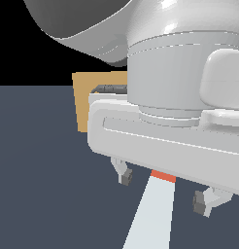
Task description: Insert the peg into the horizontal hole in a box.
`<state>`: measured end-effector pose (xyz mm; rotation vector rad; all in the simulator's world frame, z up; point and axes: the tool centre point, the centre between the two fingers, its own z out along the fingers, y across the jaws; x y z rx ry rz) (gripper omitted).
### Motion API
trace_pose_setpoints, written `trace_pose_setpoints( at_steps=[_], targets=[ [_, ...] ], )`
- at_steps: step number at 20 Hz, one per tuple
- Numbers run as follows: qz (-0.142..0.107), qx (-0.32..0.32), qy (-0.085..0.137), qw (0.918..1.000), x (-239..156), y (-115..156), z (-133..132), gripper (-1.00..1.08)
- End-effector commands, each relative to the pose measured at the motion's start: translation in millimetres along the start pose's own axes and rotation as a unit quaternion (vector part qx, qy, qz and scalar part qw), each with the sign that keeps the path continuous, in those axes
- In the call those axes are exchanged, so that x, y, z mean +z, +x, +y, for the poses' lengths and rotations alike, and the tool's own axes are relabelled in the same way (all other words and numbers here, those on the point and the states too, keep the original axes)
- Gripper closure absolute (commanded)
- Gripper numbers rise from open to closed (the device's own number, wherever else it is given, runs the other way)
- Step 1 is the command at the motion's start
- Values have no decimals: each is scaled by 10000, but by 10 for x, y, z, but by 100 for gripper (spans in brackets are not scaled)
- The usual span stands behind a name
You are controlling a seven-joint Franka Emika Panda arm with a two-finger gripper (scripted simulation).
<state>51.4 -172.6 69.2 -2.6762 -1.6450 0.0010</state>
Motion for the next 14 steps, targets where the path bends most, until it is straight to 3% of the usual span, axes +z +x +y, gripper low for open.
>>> trace_pose_setpoints(
  at_steps=[1,8,14],
  targets=[
    [4,-12,-3,10000,-9,15,-2,-92],
    [1,-16,-2,10000,54,13,-7,-92],
    [3,-23,-2,10000,356,18,-20,-92]
  ],
)
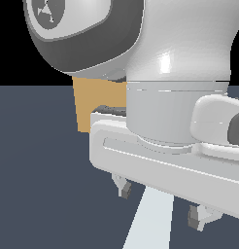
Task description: Insert the peg into the horizontal hole in a box.
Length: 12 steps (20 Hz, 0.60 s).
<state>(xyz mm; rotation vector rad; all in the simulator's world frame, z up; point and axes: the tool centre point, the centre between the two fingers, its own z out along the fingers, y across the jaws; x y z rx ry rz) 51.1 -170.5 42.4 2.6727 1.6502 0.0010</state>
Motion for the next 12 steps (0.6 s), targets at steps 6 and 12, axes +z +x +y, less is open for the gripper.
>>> trace_pose_setpoints(
  at_steps=[6,12],
  targets=[
    [0,-6,4,10000,225,5,-3,-92],
    [0,-6,4,10000,216,6,3,108]
  ],
)
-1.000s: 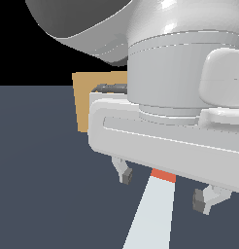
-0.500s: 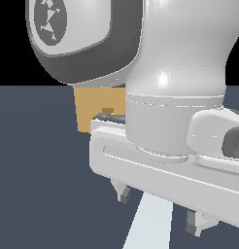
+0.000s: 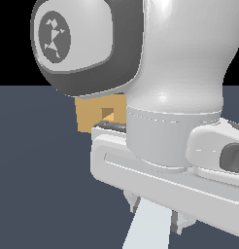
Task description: Insert the peg into the horizontal hole in a box.
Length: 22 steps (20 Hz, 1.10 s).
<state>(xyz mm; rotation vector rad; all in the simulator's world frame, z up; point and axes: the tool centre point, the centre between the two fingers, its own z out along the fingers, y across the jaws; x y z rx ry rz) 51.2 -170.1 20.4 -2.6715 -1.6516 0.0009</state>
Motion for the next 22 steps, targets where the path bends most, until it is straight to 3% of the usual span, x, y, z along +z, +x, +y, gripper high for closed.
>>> trace_pose_setpoints(
  at_steps=[1,13,22],
  targets=[
    [1,0,-5,10000,-4,1,4,108],
    [0,-20,-1,10000,-16,22,-48,108],
    [0,-130,-1,9999,-103,141,-321,108]
  ],
)
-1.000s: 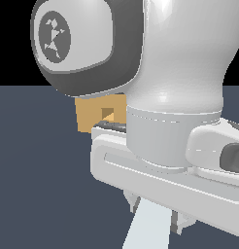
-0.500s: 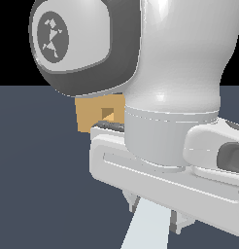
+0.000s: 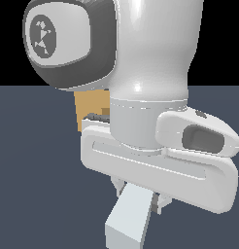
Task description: Insert the peg into the horizontal hole in a box.
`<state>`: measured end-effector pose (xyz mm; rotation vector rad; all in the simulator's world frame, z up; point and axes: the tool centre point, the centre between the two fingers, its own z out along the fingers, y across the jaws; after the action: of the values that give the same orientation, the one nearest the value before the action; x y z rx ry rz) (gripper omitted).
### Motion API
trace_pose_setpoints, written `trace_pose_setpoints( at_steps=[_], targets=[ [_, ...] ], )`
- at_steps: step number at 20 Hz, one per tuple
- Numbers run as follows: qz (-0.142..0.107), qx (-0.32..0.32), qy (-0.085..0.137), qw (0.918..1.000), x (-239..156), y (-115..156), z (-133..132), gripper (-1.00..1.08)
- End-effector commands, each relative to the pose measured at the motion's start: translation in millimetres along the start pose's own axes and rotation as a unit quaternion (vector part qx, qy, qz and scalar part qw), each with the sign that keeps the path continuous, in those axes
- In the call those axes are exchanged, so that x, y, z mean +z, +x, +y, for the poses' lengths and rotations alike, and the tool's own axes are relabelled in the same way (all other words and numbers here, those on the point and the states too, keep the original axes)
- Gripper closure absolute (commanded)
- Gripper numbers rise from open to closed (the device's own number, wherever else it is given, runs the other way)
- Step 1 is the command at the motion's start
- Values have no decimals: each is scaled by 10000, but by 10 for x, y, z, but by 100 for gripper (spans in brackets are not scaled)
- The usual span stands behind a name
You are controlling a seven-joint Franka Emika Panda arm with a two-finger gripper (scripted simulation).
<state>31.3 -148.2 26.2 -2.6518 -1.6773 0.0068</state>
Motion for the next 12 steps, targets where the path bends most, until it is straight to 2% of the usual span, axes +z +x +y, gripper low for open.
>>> trace_pose_setpoints(
  at_steps=[1,12],
  targets=[
    [8,-46,-24,10000,-60,57,-92,108],
    [8,-330,-26,9995,-285,351,-802,108]
  ],
)
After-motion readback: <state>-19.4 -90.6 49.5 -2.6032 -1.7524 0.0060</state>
